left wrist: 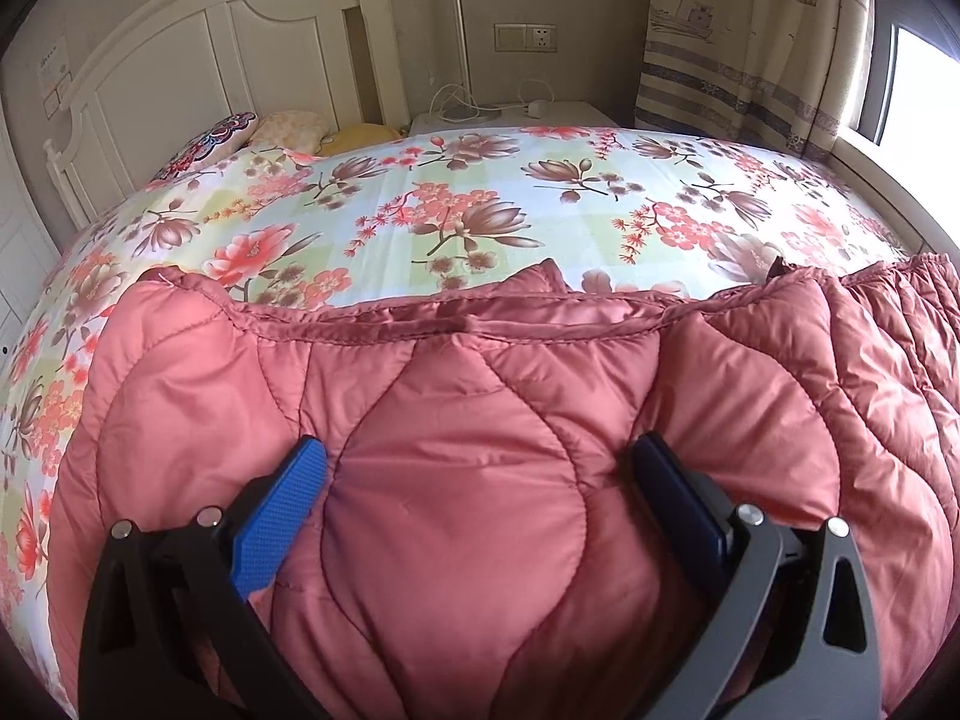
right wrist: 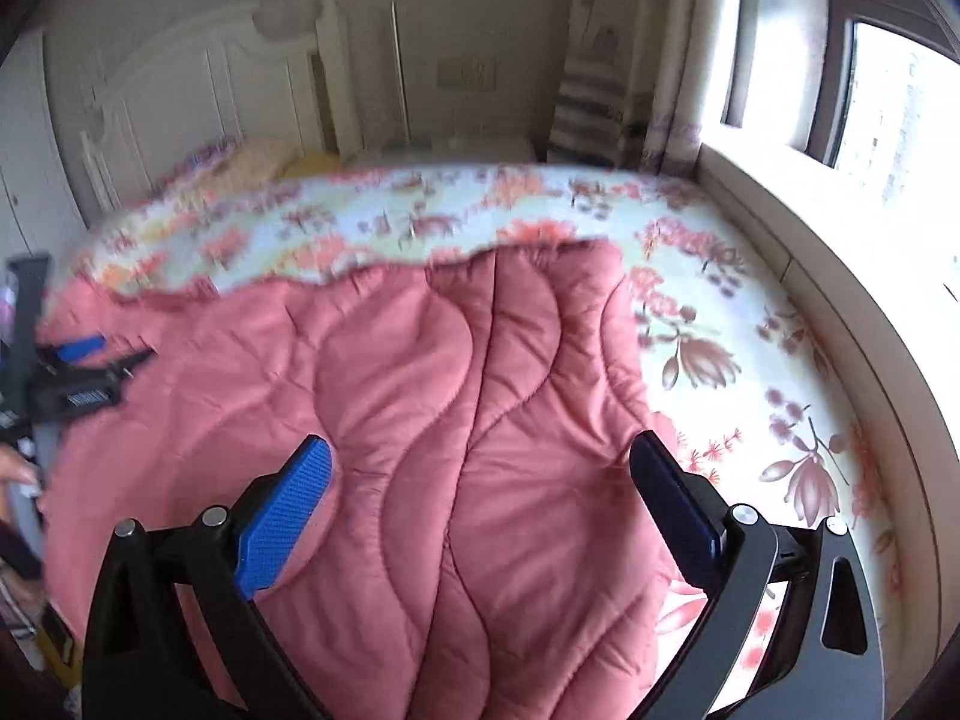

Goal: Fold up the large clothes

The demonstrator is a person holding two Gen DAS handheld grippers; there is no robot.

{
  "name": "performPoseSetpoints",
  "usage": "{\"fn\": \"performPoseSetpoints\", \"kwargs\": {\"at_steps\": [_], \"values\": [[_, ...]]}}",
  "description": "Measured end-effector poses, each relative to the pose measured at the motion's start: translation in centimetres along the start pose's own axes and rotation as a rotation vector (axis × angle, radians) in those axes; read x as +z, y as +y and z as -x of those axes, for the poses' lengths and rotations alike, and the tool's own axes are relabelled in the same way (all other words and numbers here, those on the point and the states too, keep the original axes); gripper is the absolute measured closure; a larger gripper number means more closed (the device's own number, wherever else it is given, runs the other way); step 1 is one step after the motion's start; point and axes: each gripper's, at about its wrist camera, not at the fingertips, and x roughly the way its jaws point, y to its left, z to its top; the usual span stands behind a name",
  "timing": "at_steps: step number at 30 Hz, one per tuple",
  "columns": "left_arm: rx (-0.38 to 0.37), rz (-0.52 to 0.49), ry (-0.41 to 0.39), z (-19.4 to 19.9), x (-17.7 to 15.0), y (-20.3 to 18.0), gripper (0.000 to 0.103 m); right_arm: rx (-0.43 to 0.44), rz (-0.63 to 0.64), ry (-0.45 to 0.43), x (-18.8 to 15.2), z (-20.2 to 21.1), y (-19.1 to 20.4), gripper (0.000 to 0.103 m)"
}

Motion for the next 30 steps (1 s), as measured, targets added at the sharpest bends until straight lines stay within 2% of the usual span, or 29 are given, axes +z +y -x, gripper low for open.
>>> {"fn": "performPoseSetpoints", "kwargs": {"at_steps": [2, 4, 5, 7, 9, 11, 15, 16, 18, 20, 21, 22, 24, 25, 27, 28, 30], "values": [[-0.001, 0.0, -0.001, 0.0, 0.0, 0.0, 0.002, -0.026, -0.006, -0.016, -0.4, 0.7, -0.3, 0.008], [-0.002, 0.001, -0.003, 0.1, 0.0, 0.0, 0.002, -0.07, 0.027, 0.049, -1.5, -1.0, -0.4, 0.007], [-0.003, 0.001, -0.004, 0.0, -0.1, 0.0, 0.002, -0.049, 0.03, 0.103, -2.3, -2.6, -0.8, 0.006], [-0.002, 0.002, -0.006, 0.1, -0.1, 0.1, 0.002, 0.028, -0.066, 0.121, -2.6, -3.1, -2.4, 0.006], [-0.001, 0.001, -0.001, 0.0, -0.1, 0.1, 0.002, -0.018, -0.08, 0.148, -1.7, -2.2, -2.9, 0.006], [0.0, 0.001, 0.001, 0.0, 0.0, 0.0, 0.002, -0.066, -0.069, 0.098, -0.4, -0.4, -2.5, 0.006], [-0.001, 0.002, -0.001, 0.0, 0.0, 0.1, 0.002, -0.048, 0.01, -0.002, 2.9, 1.1, -0.4, 0.006], [-0.002, 0.002, -0.001, 0.0, 0.0, 0.1, 0.002, -0.029, 0.04, -0.011, 3.8, 0.7, 0.4, 0.006], [-0.003, 0.003, 0.0, 0.0, 0.0, 0.1, 0.002, 0.062, 0.05, 0.007, 5.3, -1.2, 1.3, 0.006], [-0.001, 0.002, 0.001, 0.0, -0.1, 0.1, 0.002, 0.115, 0.047, 0.057, 6.3, -3.6, 2.3, 0.006], [-0.003, 0.003, 0.001, 0.0, 0.0, 0.1, 0.002, 0.109, 0.047, 0.081, 6.6, -4.8, 2.7, 0.006], [-0.003, 0.004, 0.0, 0.0, 0.0, 0.1, 0.002, 0.063, 0.059, 0.097, 6.9, -6.3, 2.9, 0.006], [-0.007, 0.006, -0.001, 0.0, 0.0, 0.1, 0.002, -0.114, 0.125, 0.101, 6.5, -8.9, 2.2, 0.005], [-0.016, 0.009, -0.005, 0.1, 0.0, 0.1, 0.002, -0.174, 0.107, 0.143, 5.8, -10.5, 1.1, 0.005], [-0.019, 0.012, -0.007, 0.1, -0.1, 0.1, 0.002, -0.028, -0.082, 0.189, 5.1, -11.2, -2.4, 0.005], [-0.02, 0.012, -0.008, 0.1, -0.1, 0.1, 0.002, 0.007, -0.156, 0.193, 4.9, -10.9, -3.7, 0.005], [-0.017, 0.009, -0.005, 0.0, -0.1, 0.1, 0.002, 0.008, -0.196, 0.208, 4.7, -10.1, -4.6, 0.005]]}}
